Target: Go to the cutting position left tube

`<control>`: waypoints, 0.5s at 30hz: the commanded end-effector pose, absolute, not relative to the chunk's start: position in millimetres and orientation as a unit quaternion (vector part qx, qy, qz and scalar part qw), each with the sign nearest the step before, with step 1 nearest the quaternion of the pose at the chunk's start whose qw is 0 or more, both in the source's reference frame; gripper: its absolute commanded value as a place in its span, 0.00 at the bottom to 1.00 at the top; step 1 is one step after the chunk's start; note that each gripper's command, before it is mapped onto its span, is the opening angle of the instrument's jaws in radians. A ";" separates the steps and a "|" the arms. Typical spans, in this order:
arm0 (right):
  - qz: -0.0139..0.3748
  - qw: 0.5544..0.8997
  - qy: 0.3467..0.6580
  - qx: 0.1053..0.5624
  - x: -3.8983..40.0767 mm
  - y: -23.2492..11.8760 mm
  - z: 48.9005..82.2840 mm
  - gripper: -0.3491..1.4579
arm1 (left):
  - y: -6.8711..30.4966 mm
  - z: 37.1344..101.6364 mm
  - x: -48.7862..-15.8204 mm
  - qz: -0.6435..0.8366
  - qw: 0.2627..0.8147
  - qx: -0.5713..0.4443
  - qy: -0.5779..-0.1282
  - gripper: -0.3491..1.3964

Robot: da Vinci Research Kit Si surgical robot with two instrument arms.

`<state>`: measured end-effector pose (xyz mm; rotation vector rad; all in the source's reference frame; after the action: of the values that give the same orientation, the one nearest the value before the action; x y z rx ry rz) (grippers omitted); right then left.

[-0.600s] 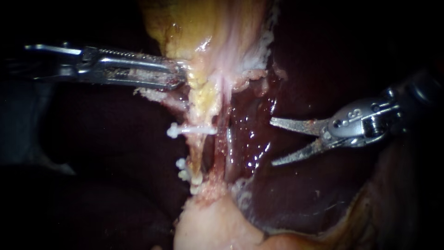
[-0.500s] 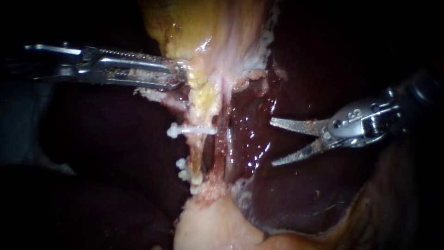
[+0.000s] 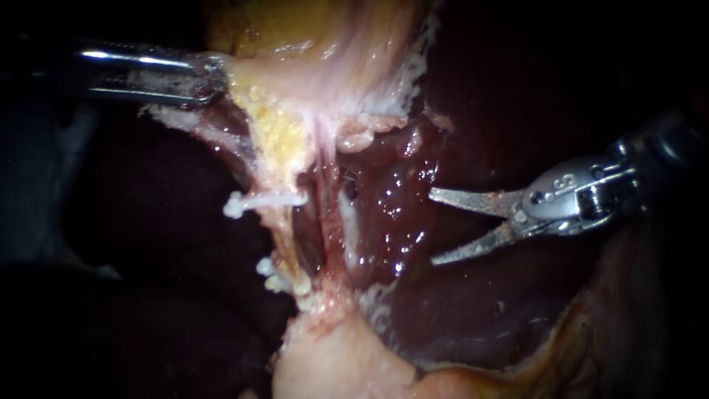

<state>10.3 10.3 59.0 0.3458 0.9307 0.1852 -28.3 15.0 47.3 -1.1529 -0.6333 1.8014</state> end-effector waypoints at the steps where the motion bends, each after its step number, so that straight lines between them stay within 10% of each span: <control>1: 0.087 0.870 0.453 0.171 10.7 10.2 58.8 0.99 | 14.9 47.5 -28.5 0.726 0.441 -0.464 -0.253 0.00; 15: 0.090 0.841 0.487 0.217 18.3 6.8 59.6 0.99 | 14.8 47.4 -28.7 0.725 0.442 -0.464 -0.252 0.00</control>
<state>18.7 6.6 59.9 0.4621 1.0313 0.1925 -28.8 14.8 47.4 -1.1504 -0.6262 1.8003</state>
